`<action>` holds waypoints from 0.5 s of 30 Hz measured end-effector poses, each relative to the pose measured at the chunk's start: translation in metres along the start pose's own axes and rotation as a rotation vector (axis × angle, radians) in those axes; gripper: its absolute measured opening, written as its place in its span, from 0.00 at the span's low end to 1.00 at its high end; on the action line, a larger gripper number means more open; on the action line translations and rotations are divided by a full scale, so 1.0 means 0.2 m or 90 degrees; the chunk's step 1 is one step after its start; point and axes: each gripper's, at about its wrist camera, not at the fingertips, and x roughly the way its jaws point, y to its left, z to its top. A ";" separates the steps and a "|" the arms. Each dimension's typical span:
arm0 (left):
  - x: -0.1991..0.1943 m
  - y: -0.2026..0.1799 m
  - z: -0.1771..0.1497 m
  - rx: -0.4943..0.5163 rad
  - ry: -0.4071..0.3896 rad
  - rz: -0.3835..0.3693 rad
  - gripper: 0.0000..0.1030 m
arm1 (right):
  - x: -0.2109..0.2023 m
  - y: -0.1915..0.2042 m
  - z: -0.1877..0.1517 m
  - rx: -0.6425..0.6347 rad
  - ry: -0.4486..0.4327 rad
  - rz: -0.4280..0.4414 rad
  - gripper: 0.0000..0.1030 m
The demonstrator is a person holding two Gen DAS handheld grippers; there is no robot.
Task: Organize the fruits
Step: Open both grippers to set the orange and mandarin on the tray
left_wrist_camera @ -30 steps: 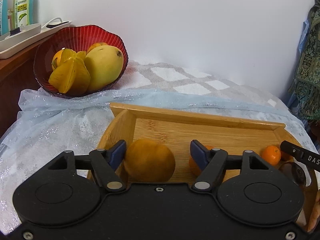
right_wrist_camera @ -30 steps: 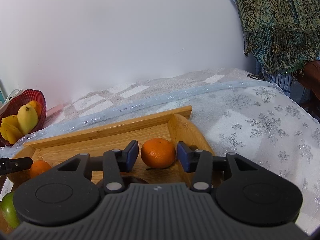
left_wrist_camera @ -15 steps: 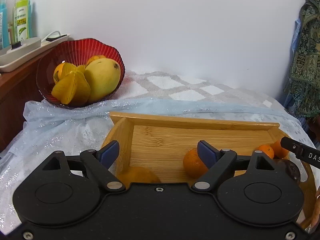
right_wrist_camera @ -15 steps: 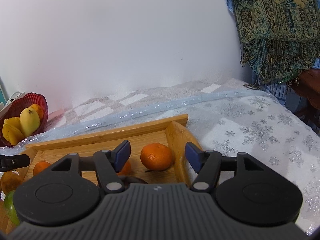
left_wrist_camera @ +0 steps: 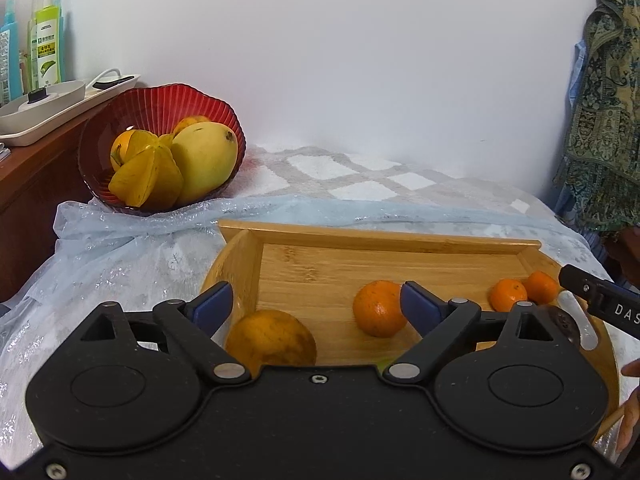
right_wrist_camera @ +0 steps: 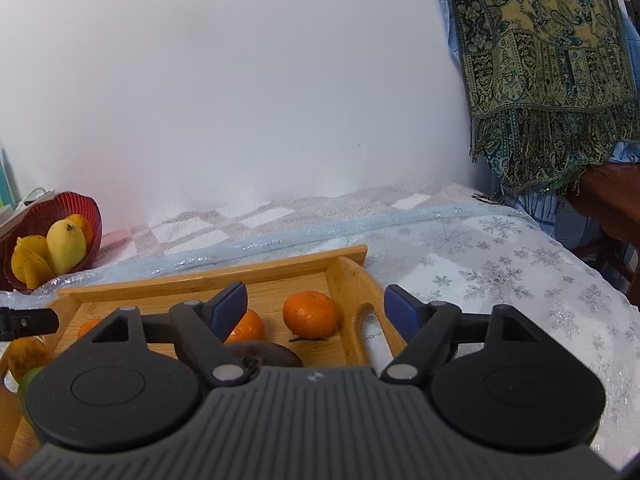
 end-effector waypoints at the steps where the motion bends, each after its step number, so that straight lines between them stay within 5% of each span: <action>1: -0.01 0.00 0.00 0.001 -0.001 0.000 0.88 | -0.01 0.00 0.00 0.001 -0.003 0.000 0.85; 15: -0.08 0.01 -0.07 -0.012 0.001 0.003 0.93 | -0.11 0.06 -0.03 -0.023 -0.029 0.001 0.89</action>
